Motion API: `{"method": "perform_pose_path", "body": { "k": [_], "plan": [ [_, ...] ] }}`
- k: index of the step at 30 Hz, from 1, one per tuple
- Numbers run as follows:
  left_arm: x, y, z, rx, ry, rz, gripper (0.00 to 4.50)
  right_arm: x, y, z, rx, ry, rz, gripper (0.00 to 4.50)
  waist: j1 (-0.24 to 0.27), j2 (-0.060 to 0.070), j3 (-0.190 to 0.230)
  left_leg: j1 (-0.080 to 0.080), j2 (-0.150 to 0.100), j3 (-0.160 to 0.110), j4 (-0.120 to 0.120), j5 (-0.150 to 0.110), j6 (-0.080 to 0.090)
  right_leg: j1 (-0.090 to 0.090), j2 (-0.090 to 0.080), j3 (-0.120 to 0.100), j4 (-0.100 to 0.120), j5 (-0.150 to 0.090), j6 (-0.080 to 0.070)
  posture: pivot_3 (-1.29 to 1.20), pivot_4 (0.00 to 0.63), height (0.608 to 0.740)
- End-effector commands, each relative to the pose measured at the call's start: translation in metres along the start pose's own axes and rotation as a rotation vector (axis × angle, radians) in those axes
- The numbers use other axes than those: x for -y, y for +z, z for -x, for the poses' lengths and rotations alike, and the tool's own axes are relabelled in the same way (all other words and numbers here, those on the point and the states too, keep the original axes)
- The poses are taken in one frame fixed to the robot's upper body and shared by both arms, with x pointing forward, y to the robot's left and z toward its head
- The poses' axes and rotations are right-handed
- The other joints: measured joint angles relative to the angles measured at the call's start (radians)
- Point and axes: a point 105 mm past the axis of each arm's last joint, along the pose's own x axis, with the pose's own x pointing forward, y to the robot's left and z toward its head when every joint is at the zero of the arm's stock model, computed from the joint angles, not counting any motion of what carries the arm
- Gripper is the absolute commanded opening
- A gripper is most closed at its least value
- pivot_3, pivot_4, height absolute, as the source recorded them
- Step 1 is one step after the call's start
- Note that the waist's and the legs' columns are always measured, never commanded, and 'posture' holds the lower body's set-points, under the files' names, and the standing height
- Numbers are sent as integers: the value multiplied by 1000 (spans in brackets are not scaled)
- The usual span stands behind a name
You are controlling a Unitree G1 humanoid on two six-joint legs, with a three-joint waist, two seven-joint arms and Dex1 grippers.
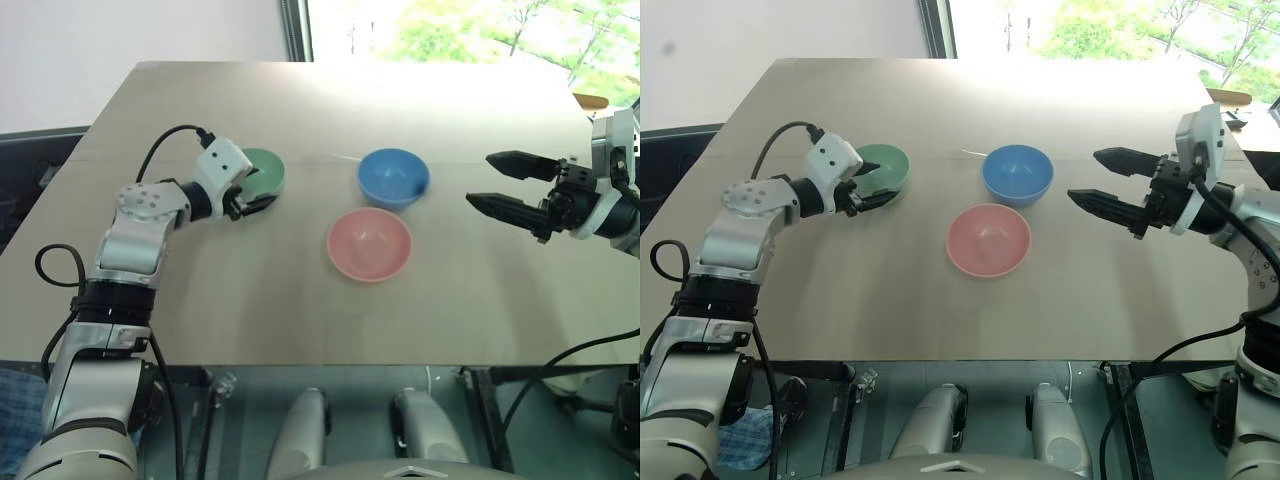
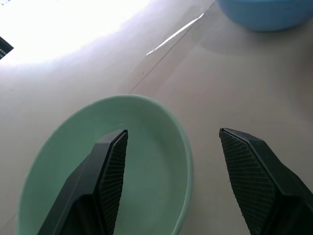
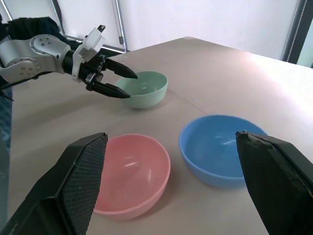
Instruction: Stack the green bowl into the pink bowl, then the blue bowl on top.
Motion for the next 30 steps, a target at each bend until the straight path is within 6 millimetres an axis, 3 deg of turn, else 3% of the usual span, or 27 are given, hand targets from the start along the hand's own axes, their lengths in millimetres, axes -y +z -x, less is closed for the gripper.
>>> {"method": "perform_pose_path", "body": {
  "k": [1,12,15,19,21,27,30],
  "plan": [
    [-2,1,-3,-8,-19,-45,3192,-2,9,1,18,8,50,4422,0,0,0,0,0,0,0,0,0,0,0,0,0,0,0,0,150,740],
    [5,-14,-20,-76,-77,-86,3192,-2,11,0,20,23,59,4422,1,0,0,-7,0,-1,3,0,0,-6,0,-1,1,0,0,0,150,740],
    [8,-15,-22,-79,-98,-90,2383,-1,11,4,18,18,59,4500,1,0,0,-7,0,-1,3,0,0,-6,0,-1,1,0,0,0,150,740],
    [5,-17,-21,-87,-99,-91,622,-1,10,7,13,15,54,4500,0,0,0,-7,0,-1,3,0,0,-6,0,-1,2,0,0,0,150,740],
    [5,-16,-21,-87,-98,-92,52,0,9,7,13,14,52,4500,1,0,0,-7,0,-1,4,0,0,-6,0,-1,3,0,0,0,150,740],
    [6,-12,-23,-70,-104,-90,52,-2,7,8,9,18,44,4500,1,0,0,-7,-1,-1,8,0,0,-6,0,0,8,0,0,0,150,740],
    [5,5,-25,-16,-106,-101,52,-1,4,10,-5,16,40,4500,1,0,0,-7,-1,-1,12,0,0,-6,0,0,12,0,0,0,150,740]
  ]
}}
